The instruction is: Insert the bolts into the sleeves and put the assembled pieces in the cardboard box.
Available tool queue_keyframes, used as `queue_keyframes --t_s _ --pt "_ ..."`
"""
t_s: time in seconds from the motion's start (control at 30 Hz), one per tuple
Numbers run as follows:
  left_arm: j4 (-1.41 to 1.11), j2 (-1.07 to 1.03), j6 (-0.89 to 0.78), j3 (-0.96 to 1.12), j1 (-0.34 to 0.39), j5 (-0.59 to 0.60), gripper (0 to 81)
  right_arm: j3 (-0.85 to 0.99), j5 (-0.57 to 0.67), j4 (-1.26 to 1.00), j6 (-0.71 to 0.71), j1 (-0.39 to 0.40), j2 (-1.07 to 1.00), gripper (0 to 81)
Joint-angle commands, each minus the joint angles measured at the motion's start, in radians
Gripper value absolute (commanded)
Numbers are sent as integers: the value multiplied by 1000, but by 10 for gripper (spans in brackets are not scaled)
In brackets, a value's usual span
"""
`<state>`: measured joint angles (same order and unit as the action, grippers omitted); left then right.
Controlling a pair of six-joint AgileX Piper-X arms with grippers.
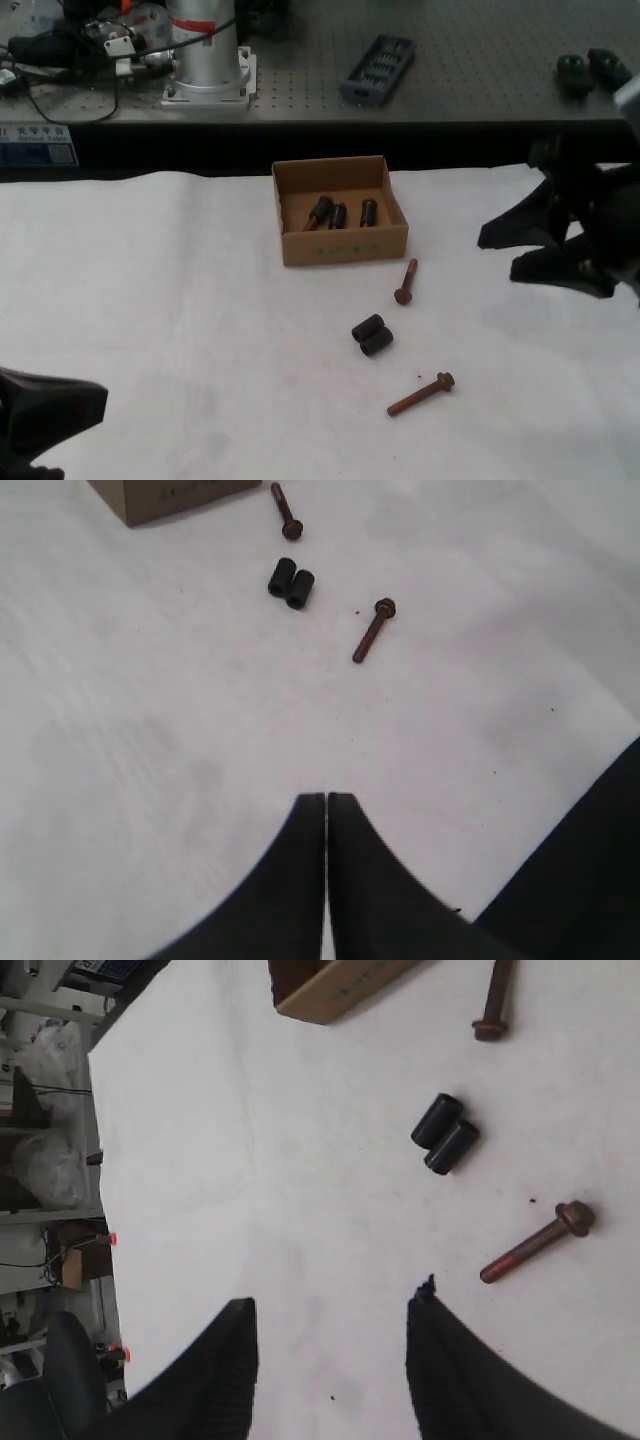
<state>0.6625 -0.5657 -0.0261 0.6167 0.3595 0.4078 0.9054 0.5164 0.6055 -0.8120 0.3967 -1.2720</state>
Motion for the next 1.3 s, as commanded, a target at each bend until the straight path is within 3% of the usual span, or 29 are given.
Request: queue_keyframes --t_s 0.0,0.23,0.4,0.73,1.27 --pt "-68 -2 -11 -1 3 -7 6 1 -7 -13 -72 42 -32 356" --pt "-120 -2 -11 -1 3 -7 6 1 -249 -13 -222 149 -133 356" --pt "-120 -2 -11 -1 3 -7 6 1 -388 -14 -360 165 -217 356" --pt "-120 -2 -11 -1 3 -7 6 1 -338 -107 -632 202 -362 356" --pt "-120 -2 -11 -1 3 -7 6 1 -358 -95 -654 223 -443 355"
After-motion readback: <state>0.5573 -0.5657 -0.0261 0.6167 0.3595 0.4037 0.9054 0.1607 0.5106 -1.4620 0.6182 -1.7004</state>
